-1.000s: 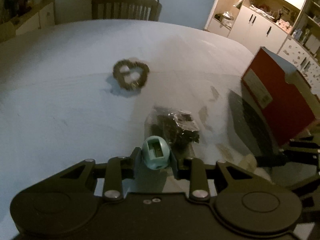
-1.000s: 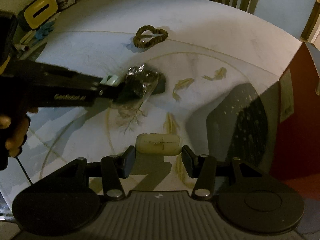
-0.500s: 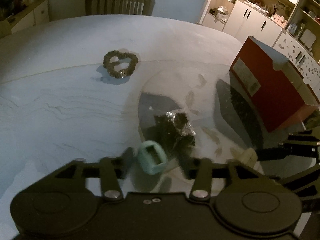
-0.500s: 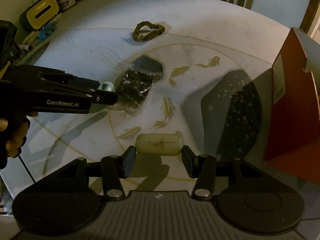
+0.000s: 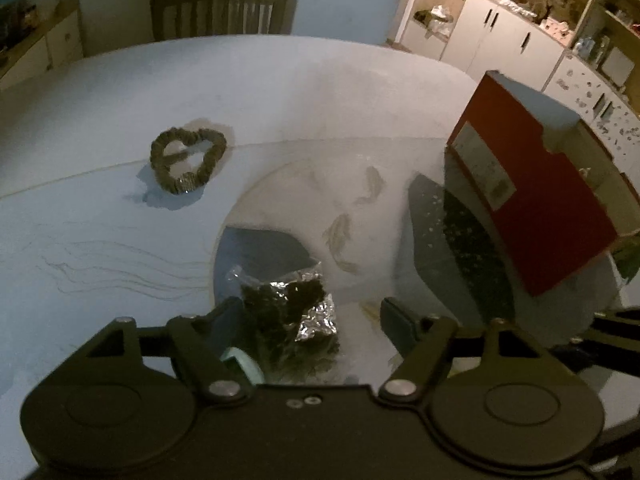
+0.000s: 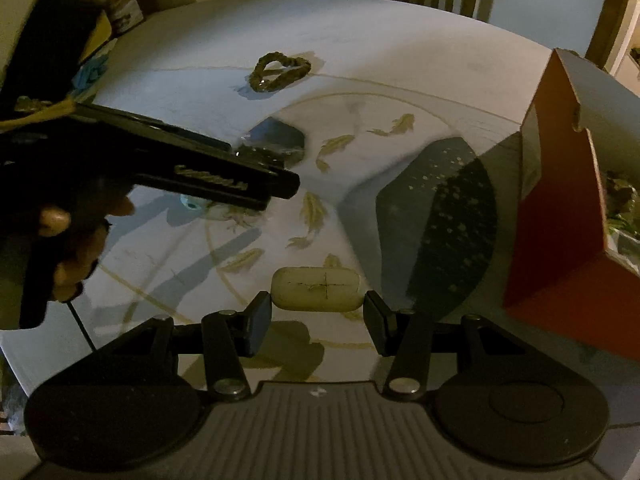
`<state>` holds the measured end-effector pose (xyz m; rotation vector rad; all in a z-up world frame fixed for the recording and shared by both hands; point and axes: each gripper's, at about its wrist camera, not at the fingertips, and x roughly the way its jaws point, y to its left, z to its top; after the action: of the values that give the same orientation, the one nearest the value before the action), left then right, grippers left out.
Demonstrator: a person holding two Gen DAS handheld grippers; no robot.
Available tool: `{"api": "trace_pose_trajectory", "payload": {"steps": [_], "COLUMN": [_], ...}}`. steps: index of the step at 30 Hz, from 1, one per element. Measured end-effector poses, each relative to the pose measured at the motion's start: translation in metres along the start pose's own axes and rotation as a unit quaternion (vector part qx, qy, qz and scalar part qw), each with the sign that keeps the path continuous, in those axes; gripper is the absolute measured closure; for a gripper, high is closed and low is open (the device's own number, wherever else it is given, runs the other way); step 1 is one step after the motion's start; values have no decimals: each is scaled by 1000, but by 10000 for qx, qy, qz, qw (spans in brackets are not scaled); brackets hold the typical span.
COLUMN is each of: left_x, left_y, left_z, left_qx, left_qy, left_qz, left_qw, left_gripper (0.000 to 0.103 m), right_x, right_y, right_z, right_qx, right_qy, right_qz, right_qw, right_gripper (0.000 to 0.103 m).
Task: Organize objects
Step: 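Carry the black bag with the left tool while the right tool carries the cream bar into the shoebox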
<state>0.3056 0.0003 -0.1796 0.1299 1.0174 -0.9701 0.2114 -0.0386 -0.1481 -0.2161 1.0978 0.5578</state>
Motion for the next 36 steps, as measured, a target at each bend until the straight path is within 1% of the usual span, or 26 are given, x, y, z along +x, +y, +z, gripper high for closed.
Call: {"api": "trace_pose_trajectory", "payload": {"steps": [2, 3, 5, 7, 9, 12, 13, 17, 23, 30, 36], "left_x": [6, 8, 8, 8, 7, 5, 4, -4, -32, -66, -76], "left_y": [-2, -2, -4, -6, -6, -9, -10, -15, -36, -79, -124], "left_z": [0, 0, 1, 1, 1, 0, 0, 2, 10, 28, 47], "left_qx": [11, -5, 38, 59, 28, 56, 57, -67, -194, -131, 103], "left_qy": [80, 118, 106, 98, 94, 73, 68, 84, -101, -468, -657], "left_qz": [111, 156, 220, 300, 333, 360, 360, 320, -24, -413, -664], "left_qw": [9999, 9998, 9997, 9995, 9994, 9993, 9993, 9994, 9998, 9980, 9956], "left_gripper": [35, 41, 46, 56, 58, 69, 71, 72, 72, 72, 72], "right_x": [-3, -4, -7, -9, -12, -16, -18, -29, -59, -97, -121], "right_y": [-3, -4, -7, -10, -13, -17, -18, -26, -44, -75, -109], "right_z": [-2, -2, -4, -5, -6, -9, -9, -10, -8, -7, -7], "right_qx": [29, 45, 72, 107, 124, 132, 130, 187, 214, 264, 311], "right_qy": [-22, -30, -56, -83, -106, -143, -156, -210, -449, -763, -1008], "right_qz": [-4, -3, -5, 0, 4, 19, 24, 107, 206, 176, 25], "right_qw": [10000, 10000, 10000, 9999, 9999, 9998, 9998, 9995, 9985, 9966, 9944], "right_gripper": [53, 53, 53, 53, 53, 53, 53, 53, 53, 53, 53]}}
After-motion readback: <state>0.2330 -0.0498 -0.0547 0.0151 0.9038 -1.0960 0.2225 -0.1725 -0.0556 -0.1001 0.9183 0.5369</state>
